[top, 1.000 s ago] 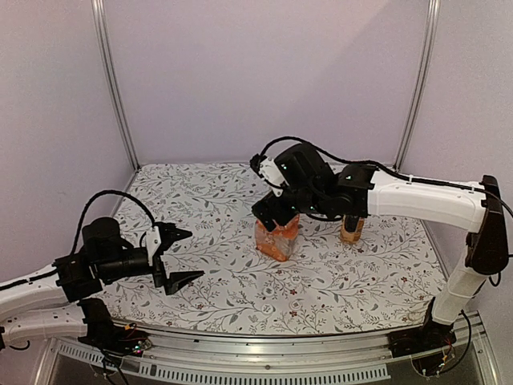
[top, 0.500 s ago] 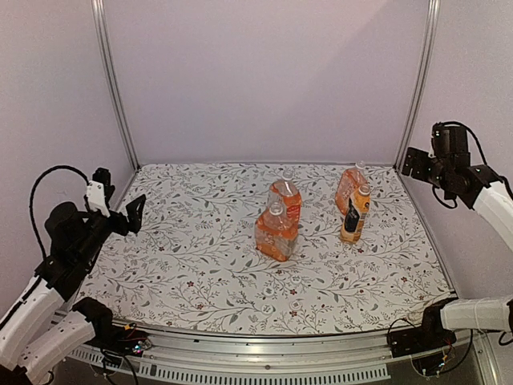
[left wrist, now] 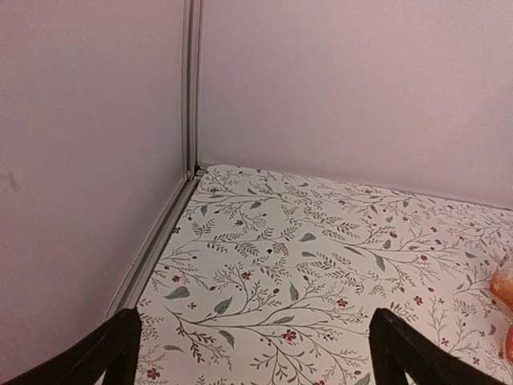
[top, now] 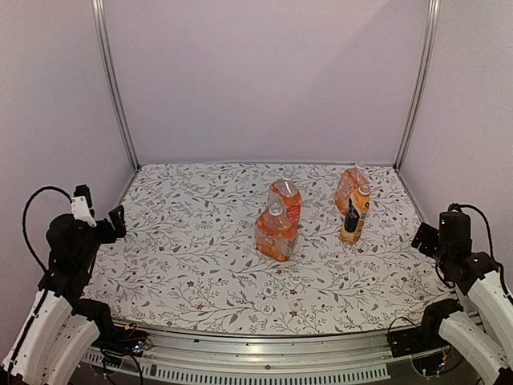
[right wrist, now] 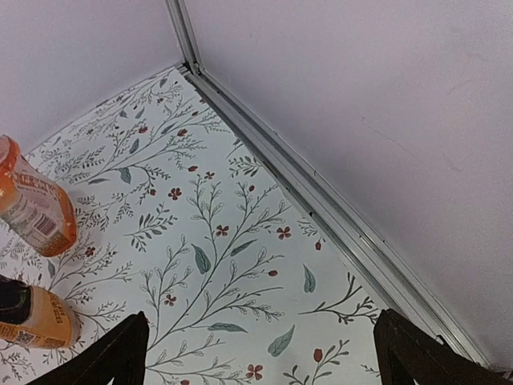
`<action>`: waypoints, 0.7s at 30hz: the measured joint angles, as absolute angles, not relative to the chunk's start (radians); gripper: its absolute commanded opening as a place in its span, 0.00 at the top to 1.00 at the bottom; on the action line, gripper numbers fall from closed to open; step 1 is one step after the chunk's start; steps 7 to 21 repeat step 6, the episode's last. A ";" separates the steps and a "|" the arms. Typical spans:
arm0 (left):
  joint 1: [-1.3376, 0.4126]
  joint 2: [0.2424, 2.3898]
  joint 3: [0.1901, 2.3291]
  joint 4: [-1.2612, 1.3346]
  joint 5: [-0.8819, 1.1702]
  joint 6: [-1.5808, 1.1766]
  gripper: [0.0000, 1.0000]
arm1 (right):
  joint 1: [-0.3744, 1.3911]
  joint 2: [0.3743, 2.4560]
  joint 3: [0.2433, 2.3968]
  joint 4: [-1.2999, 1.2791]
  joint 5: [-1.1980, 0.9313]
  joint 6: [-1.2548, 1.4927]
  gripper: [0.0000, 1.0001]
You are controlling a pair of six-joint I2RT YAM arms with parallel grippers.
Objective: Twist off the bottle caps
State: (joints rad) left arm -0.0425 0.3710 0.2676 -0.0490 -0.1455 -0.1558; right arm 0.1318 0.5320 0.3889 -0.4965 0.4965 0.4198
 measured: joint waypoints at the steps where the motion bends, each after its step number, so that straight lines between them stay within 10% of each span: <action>1: -0.034 0.361 0.266 -0.049 -0.125 -0.163 0.00 | 0.132 0.510 0.385 -0.491 0.520 0.443 0.01; 21: -0.014 0.347 0.264 -0.048 -0.056 -0.187 0.01 | 0.131 0.429 0.371 -0.466 0.618 0.542 0.01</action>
